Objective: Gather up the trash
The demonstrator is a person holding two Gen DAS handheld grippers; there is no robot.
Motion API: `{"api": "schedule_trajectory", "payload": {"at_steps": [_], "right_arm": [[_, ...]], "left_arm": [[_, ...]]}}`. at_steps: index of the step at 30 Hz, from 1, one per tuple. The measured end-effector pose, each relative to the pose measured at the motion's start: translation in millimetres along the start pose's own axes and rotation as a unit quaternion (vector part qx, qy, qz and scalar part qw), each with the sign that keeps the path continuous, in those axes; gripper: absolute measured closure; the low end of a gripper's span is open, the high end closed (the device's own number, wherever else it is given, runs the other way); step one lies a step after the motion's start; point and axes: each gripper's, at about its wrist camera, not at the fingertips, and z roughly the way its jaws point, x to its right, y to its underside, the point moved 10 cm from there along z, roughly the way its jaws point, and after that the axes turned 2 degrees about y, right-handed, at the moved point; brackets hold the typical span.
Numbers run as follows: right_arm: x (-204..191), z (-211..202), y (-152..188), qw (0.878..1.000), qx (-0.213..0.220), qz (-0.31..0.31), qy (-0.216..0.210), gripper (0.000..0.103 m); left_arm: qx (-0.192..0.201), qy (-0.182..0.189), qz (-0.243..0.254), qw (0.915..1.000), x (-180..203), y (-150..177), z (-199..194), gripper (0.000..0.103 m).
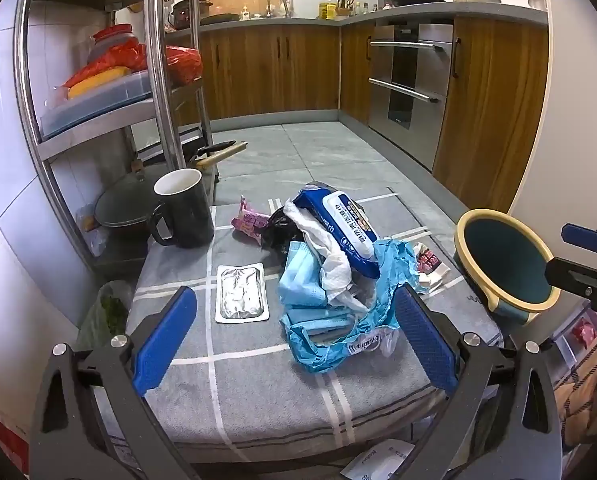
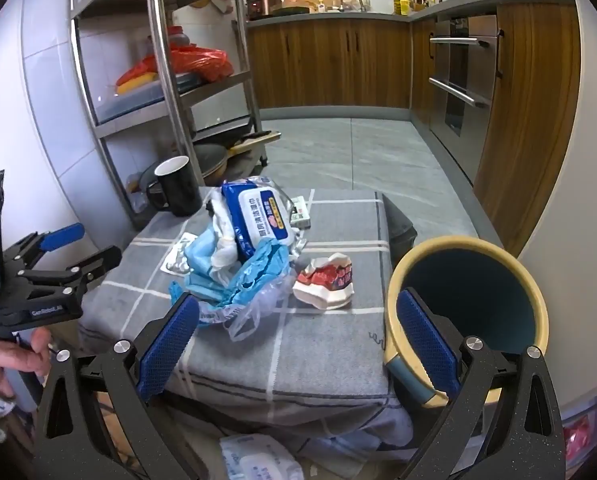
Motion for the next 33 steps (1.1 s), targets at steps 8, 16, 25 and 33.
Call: {"api": "schedule_trajectory", "payload": {"at_steps": [8,16,25,33], "right_arm": [[-1.4,0.7,0.4,1.0,-0.001,0.0,-0.001,0.005],[-3.2,0.4,0.9,1.0,-0.001,0.001,-0.002,0.005],[-2.6,0.6,0.8,1.0,-0.001,0.001,-0.003,0.005],[-2.5,0.7,0.6,1.0,-0.001,0.001,-0.003,0.005]], "left_arm": [[0.001,-0.001,-0.002,1.0,-1.1,-0.7,-1.0,0.006],[0.001,0.0,-0.002,1.0,-1.4,-0.2,-1.1,0.006],[0.001,0.0,-0.002,1.0,-1.8,0.2,-1.2,0.006],[0.001,0.0,-0.003,1.0,-3.2,1.2,-1.6,0.006]]}}
